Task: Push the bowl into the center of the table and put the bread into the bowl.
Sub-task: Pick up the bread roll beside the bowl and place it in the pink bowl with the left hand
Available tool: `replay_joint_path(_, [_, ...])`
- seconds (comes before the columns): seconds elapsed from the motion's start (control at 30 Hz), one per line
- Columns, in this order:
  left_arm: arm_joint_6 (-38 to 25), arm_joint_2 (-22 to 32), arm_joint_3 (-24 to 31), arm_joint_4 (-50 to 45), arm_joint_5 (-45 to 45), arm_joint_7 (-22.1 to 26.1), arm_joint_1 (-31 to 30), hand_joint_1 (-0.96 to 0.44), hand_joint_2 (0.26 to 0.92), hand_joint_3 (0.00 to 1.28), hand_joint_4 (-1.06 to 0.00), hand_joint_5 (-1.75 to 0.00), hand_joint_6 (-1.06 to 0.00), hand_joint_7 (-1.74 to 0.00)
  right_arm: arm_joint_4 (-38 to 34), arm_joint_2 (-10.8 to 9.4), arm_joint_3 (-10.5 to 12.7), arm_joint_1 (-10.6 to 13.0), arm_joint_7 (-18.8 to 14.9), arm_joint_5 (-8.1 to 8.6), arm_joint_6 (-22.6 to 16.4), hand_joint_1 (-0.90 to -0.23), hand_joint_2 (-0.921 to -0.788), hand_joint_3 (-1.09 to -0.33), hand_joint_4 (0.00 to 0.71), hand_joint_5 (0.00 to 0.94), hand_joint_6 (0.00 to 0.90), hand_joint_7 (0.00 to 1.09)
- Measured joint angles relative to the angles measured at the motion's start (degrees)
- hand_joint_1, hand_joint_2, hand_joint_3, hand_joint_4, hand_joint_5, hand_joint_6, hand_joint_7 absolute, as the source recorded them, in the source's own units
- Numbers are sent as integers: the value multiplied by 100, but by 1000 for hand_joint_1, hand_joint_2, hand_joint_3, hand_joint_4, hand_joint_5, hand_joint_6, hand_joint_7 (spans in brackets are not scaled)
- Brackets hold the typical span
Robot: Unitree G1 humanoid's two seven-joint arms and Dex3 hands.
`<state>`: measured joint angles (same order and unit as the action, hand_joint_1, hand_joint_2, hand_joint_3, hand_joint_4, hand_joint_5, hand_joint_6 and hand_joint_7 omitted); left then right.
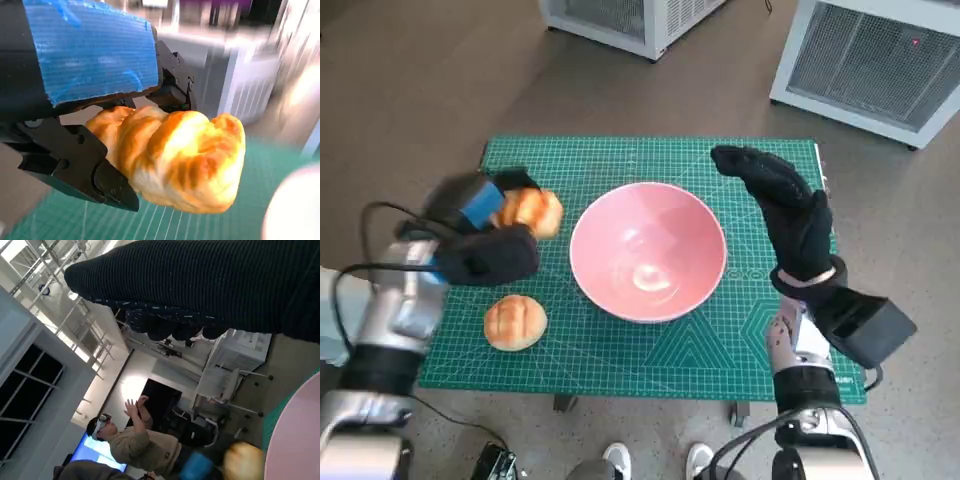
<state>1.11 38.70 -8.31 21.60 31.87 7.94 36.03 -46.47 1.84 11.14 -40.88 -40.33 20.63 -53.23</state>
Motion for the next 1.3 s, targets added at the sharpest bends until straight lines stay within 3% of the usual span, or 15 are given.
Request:
replay_joint_path(0.3, [-7, 36, 776, -1806, -122, -282, -615, 4, 906, 2, -818, -989, -712, -1106, 5, 1, 0, 32, -28, 74, 42, -785, -921, -862, 191, 0, -1, 601])
replay_joint_path(0.57, [595, -146, 852, -2466, -295, -463, -921, 3, 887, 1, -864, -980, -752, -1022, 5, -9, -9, 79, -47, 119, 76, -784, -921, -862, 191, 1, -1, 600])
replay_joint_path(0.93, [765, -589, 122, -2716, 177, -340, -1012, 2, 898, 4, -815, -1030, -741, -1037, 64, 12, 0, 156, -48, 170, 104, -786, -921, -864, 189, 0, -1, 599])
replay_joint_path(1.3, [1314, -1238, -929, -1285, 939, -626, -460, 2, 917, 8, -768, -1107, -700, -1053, 167, 0, -4, 205, -46, 171, 131, -782, -921, -866, 187, 0, -1, 597])
